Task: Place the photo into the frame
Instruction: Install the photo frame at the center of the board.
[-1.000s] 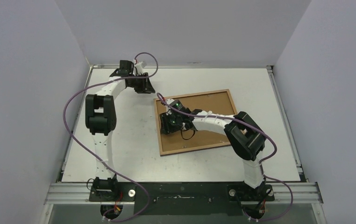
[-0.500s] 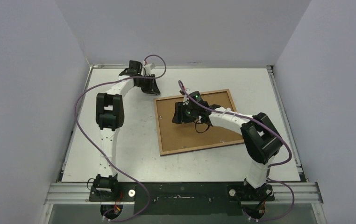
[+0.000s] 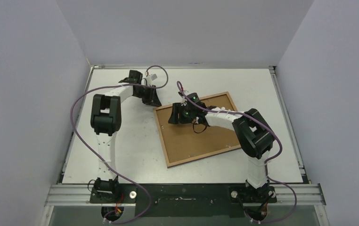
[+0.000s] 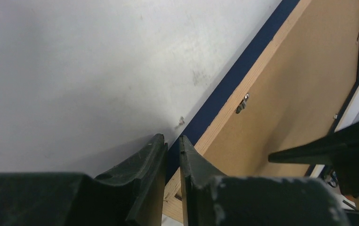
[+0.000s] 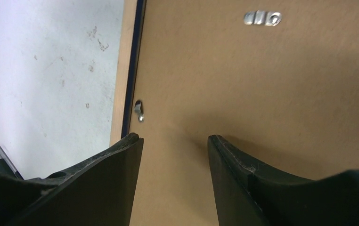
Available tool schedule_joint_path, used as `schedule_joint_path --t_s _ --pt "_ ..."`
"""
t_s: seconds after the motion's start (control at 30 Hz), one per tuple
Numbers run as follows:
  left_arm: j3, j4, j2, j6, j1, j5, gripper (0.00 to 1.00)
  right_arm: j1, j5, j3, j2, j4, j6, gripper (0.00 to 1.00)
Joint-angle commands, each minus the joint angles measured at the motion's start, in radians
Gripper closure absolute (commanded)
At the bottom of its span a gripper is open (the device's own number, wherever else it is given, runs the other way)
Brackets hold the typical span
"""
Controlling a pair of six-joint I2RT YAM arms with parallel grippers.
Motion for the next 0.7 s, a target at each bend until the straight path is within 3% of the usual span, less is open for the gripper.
schedule_joint_path --t_s 0.0,0.2,0.33,0.37,0.4,0.43,0.57,0.67 --pt "-0.124 0.029 -0.111 0.016 -0.002 0.044 0.84 0.006 -0.040 0.035 0.022 0.068 0.009 0.46" --pt "-0.075 0.007 -0.125 0.006 0.055 0.018 0.74 0.011 -0.010 0.070 0.030 0.006 -0.039 0.46" --pt "-0.017 -0.047 -0.170 0.031 0.108 0.003 0.71 0.092 0.255 0.098 -0.075 -0.104 -0.249 0.42" --pt "-0.002 -0.073 -0.189 0.050 0.119 -0.011 0.69 0.113 0.317 0.078 -0.115 -0.090 -0.296 0.31" --pt "0.009 -0.099 -0.215 0.079 0.130 -0.028 0.67 0.117 0.339 0.052 -0.148 -0.056 -0.309 0.05" --pt "0.012 -0.113 -0.249 0.112 0.138 -0.048 0.64 0.098 0.328 0.027 -0.172 -0.025 -0.276 0.09" --pt "-0.050 -0.065 -0.410 0.200 0.179 -0.078 0.42 -0.064 0.074 0.019 -0.162 0.023 -0.039 0.10" --pt "-0.092 -0.046 -0.509 0.266 0.191 -0.105 0.36 -0.070 0.141 0.022 -0.190 -0.005 -0.067 0.10"
